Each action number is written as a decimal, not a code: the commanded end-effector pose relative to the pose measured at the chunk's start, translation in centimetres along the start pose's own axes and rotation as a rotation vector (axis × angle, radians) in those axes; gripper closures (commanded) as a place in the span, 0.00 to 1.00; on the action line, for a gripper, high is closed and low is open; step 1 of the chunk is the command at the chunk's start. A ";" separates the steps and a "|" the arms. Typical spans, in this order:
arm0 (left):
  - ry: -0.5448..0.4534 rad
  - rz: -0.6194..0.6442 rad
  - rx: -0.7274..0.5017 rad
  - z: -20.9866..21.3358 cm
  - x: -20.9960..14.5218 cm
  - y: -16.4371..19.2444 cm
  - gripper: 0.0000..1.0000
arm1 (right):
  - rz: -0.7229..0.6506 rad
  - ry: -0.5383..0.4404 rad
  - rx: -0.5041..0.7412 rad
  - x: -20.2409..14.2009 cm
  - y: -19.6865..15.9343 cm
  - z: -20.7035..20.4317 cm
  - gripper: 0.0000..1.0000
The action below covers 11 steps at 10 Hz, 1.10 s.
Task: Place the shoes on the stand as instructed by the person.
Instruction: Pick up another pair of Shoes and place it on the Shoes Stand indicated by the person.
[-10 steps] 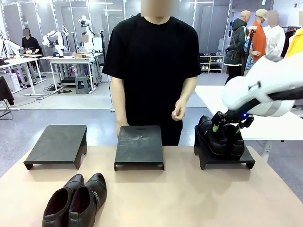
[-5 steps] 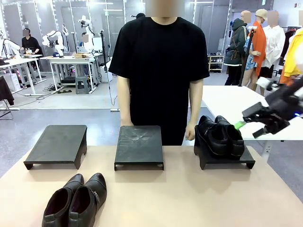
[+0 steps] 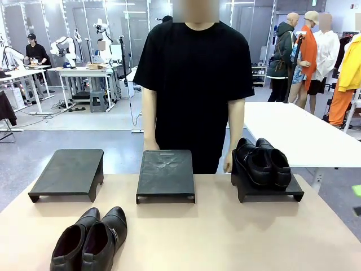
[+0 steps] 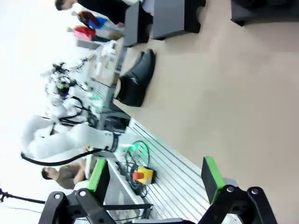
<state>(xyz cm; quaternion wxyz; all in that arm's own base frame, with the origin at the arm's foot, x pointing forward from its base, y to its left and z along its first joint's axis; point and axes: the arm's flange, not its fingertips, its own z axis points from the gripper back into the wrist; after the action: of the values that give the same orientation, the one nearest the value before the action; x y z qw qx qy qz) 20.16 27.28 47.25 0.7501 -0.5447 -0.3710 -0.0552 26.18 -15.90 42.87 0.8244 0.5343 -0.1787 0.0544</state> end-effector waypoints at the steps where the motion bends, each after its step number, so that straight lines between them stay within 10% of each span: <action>1: 0.000 -0.017 -0.014 0.3 0.1 -0.1 0.00 | -0.031 -0.044 0.067 -2.8 -3.1 2.2 0.00; 11: 0.000 -0.017 -0.014 0.3 0.1 -0.1 0.00 | -0.072 -0.116 0.127 -6.0 -5.4 3.9 0.00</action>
<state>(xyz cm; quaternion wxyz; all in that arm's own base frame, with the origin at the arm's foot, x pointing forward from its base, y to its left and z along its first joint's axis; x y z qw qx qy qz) 20.15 27.29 47.25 0.7501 -0.5446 -0.3711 -0.0551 21.33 -21.21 37.10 0.7819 0.5920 -0.1955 0.0028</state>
